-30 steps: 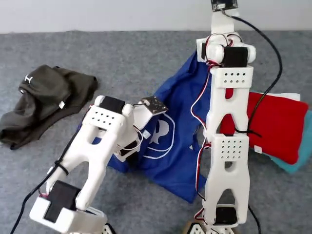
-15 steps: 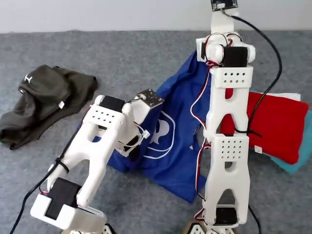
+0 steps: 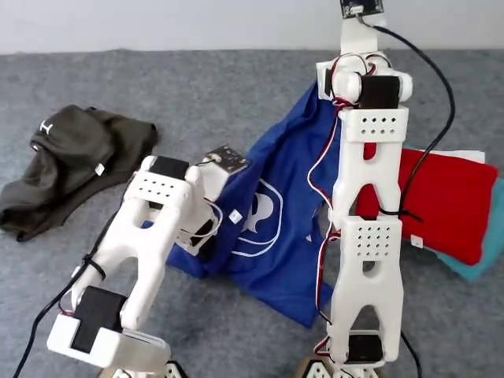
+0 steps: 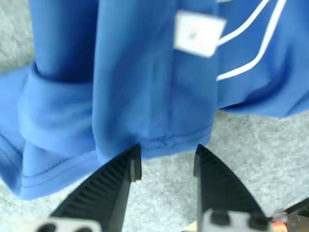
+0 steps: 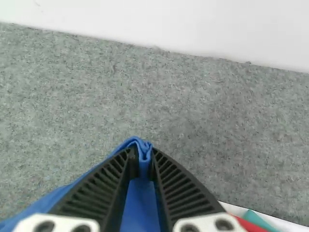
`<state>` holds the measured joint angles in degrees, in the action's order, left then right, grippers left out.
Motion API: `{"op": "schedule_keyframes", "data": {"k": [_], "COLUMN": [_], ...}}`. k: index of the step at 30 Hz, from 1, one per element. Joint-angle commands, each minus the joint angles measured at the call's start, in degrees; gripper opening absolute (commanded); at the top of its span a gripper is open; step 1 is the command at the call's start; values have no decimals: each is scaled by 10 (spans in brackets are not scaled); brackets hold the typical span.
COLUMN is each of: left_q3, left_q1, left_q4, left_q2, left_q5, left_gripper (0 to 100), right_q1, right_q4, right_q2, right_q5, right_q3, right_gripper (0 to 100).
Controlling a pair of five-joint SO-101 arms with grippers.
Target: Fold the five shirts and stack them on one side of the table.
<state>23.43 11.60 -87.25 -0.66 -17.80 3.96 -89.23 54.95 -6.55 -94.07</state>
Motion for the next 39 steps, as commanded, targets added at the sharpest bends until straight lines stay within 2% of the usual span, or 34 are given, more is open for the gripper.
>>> {"op": "schedule_keyframes", "data": {"k": [1,7,20,24,27,31,39], "left_q3": [1,6,56,57,57,37,-109], "left_q1": [-4,7,7,7,4,4,3], "left_q4": [11,43,87,105,117,98,-18], "left_q2": [-3,-2,-3,-2,0,45,84], "left_q5": [4,33,36,42,85,87,85], "left_gripper": [182,182,172,93,58,33,13], "right_q1": [6,5,2,2,2,2,1], "right_q4": [15,17,20,20,20,20,20], "right_q2": [-7,-7,-7,-7,-7,-7,-7], "right_q5": [-18,-20,-20,-20,-20,-20,-24], "right_q3": [-23,-23,-23,-23,-23,-23,-23], "right_gripper": [8,8,8,8,8,8,8]}}
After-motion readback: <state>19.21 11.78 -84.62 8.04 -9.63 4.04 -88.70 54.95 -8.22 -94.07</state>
